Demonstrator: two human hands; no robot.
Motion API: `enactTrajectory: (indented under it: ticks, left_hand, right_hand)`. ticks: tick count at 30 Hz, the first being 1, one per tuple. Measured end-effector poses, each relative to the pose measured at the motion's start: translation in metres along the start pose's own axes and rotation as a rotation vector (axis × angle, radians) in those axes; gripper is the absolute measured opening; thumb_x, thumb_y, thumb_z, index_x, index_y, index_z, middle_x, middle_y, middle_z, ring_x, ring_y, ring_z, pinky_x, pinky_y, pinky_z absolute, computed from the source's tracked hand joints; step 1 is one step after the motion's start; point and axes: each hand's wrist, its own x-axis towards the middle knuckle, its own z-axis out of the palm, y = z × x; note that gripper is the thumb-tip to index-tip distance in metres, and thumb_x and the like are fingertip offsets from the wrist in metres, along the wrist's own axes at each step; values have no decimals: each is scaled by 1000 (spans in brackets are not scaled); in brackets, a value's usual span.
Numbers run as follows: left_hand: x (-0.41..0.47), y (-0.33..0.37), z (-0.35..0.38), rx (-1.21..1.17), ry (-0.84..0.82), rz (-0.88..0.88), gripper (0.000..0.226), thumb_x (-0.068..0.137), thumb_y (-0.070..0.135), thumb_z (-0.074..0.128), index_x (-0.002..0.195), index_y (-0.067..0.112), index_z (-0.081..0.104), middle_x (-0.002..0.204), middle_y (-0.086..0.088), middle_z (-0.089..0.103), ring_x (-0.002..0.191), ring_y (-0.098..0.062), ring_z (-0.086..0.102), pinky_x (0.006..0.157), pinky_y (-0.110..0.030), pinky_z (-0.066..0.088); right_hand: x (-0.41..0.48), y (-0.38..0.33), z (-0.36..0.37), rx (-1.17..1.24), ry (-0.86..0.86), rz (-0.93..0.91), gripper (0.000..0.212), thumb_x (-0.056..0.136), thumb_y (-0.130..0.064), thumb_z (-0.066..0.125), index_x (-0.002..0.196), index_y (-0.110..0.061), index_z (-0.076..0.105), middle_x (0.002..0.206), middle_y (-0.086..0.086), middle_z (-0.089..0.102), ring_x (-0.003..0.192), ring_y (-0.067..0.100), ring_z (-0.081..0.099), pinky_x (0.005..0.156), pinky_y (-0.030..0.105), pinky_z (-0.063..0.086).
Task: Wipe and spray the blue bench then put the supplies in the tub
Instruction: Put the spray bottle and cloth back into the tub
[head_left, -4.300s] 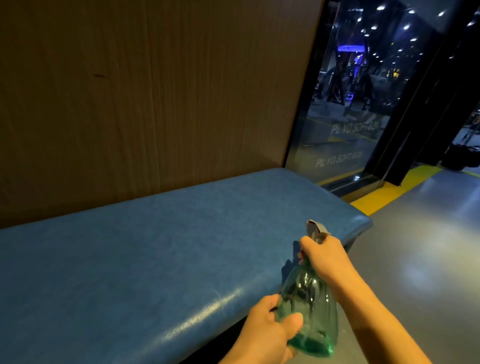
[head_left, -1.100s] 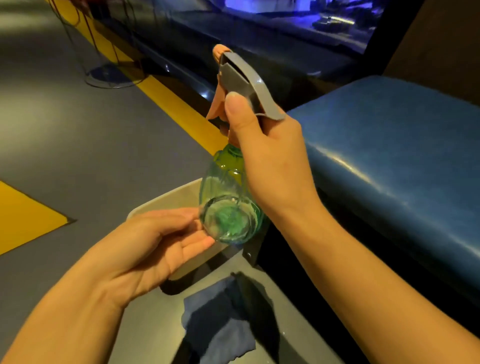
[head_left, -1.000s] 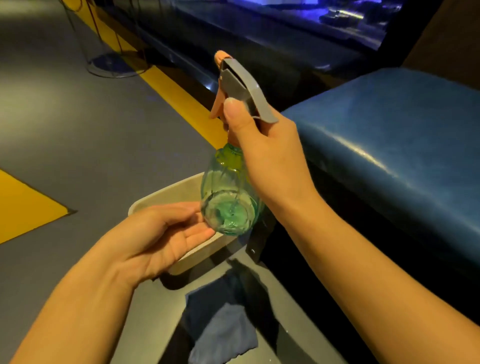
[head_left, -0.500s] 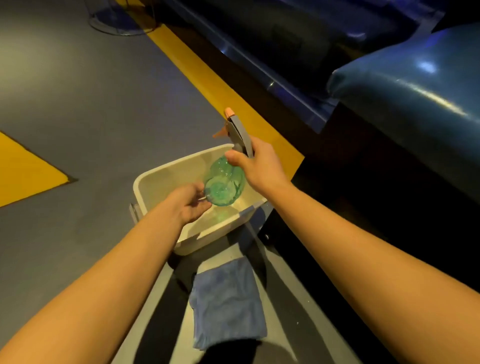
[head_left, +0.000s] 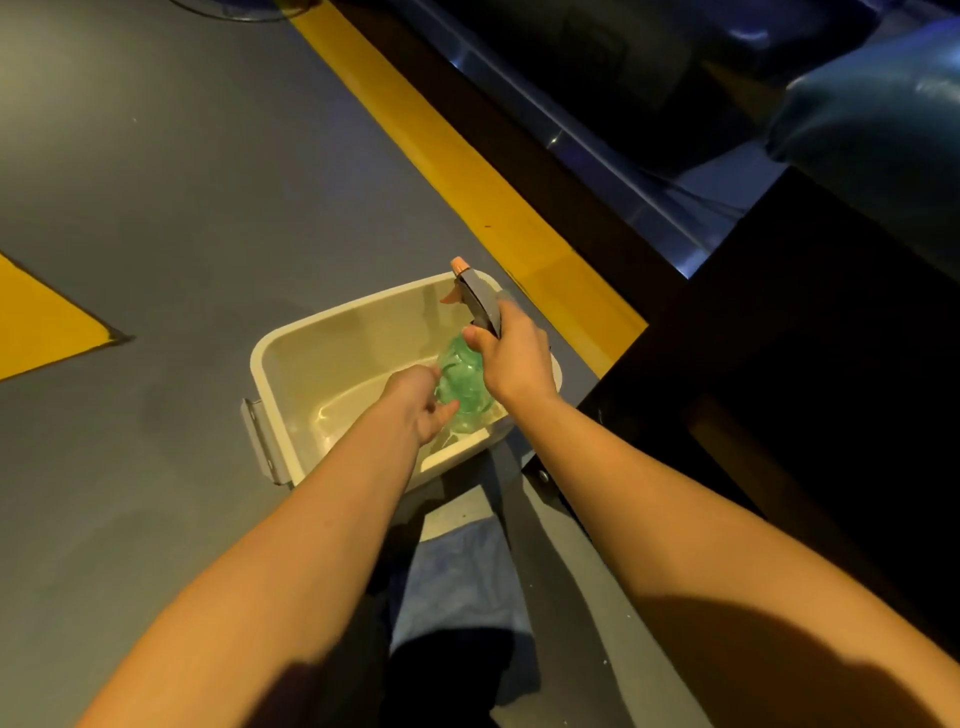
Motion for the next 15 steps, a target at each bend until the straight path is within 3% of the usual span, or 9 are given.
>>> enactTrajectory:
  ticks: [3, 5, 7, 9, 12, 15]
  left_hand:
    - [2, 3, -3, 22, -38, -37, 21, 99, 9, 35, 91, 10, 55, 94, -12, 60, 71, -18, 58, 39, -20, 52]
    - [5, 4, -5, 40, -23, -33, 28, 99, 7, 34, 76, 9, 50, 80, -10, 53, 68, -17, 56, 38, -19, 51]
    - [6, 2, -6, 46, -51, -31, 30, 99, 7, 34, 73, 8, 50, 77, -9, 52, 68, -16, 55, 43, -19, 53]
    - [8, -1, -7, 52, -75, -34, 29, 99, 7, 35, 75, 7, 51, 77, -9, 53, 67, -15, 55, 48, -18, 53]
    - [14, -5, -8, 32, -85, -26, 23, 98, 5, 36, 81, 6, 52, 80, -9, 55, 68, -15, 57, 44, -17, 53]
    - [17, -7, -8, -14, -98, -45, 21, 98, 7, 37, 108, 4, 55, 86, -10, 57, 73, -14, 58, 47, -18, 54]
  right_hand:
    - [2, 7, 4, 4, 8, 34, 29, 96, -17, 52, 124, -9, 52, 99, 2, 57, 93, 14, 48, 75, 26, 33]
    - [3, 10, 5, 30, 22, 72, 28, 96, -17, 51, 121, -7, 53, 97, 4, 58, 90, 17, 48, 74, 28, 33]
    - [6, 13, 7, 23, 25, 88, 25, 95, -18, 52, 118, -6, 54, 100, 8, 61, 90, 20, 49, 74, 30, 35]
    - [7, 13, 10, 22, 30, 102, 24, 95, -19, 52, 117, -8, 54, 104, 11, 63, 97, 26, 54, 76, 31, 36]
    - [7, 14, 14, 45, 19, 128, 23, 95, -20, 53, 116, -10, 55, 110, 12, 65, 105, 28, 57, 75, 29, 35]
    - [7, 16, 18, 53, 7, 140, 22, 95, -19, 53, 114, -10, 56, 108, 13, 65, 100, 26, 57, 75, 28, 35]
